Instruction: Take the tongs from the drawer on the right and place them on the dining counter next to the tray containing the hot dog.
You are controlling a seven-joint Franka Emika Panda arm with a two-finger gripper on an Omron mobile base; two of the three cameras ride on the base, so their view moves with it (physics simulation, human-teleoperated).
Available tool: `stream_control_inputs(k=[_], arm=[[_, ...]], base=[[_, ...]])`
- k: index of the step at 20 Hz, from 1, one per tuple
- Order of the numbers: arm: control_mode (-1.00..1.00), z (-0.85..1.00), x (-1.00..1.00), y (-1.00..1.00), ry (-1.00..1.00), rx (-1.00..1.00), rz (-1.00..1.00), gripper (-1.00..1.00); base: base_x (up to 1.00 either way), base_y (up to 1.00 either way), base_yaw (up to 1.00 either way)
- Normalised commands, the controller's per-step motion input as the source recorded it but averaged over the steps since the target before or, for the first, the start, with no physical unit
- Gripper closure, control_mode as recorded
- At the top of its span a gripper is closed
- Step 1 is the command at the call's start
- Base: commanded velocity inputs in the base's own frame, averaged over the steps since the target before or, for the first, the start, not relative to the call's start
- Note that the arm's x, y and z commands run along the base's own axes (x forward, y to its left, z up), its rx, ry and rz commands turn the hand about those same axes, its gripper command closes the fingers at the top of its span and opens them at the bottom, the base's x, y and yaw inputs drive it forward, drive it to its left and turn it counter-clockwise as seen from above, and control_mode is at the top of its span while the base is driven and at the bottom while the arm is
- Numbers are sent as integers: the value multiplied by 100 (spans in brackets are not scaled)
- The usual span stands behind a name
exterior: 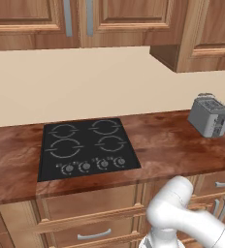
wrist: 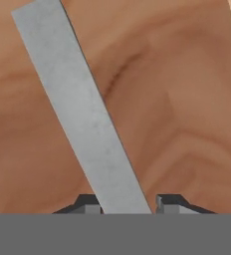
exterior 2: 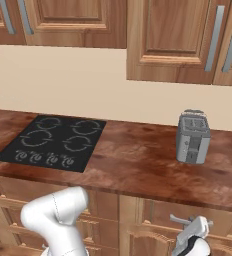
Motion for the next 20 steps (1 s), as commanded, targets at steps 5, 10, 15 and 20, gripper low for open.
stream_control_inputs(k=[5,10,15,20], arm=[[-100,-1,-12,-1,0,0,0,100],[-100,-15,-74,-17,0,0,0,100],[-100,-34,-100,-45,0,-1,0,100],[-100,-37,-100,-45,0,-4,0,100]], base=[[0,0,0],[0,0,0],[0,0,0],[0,0,0]])
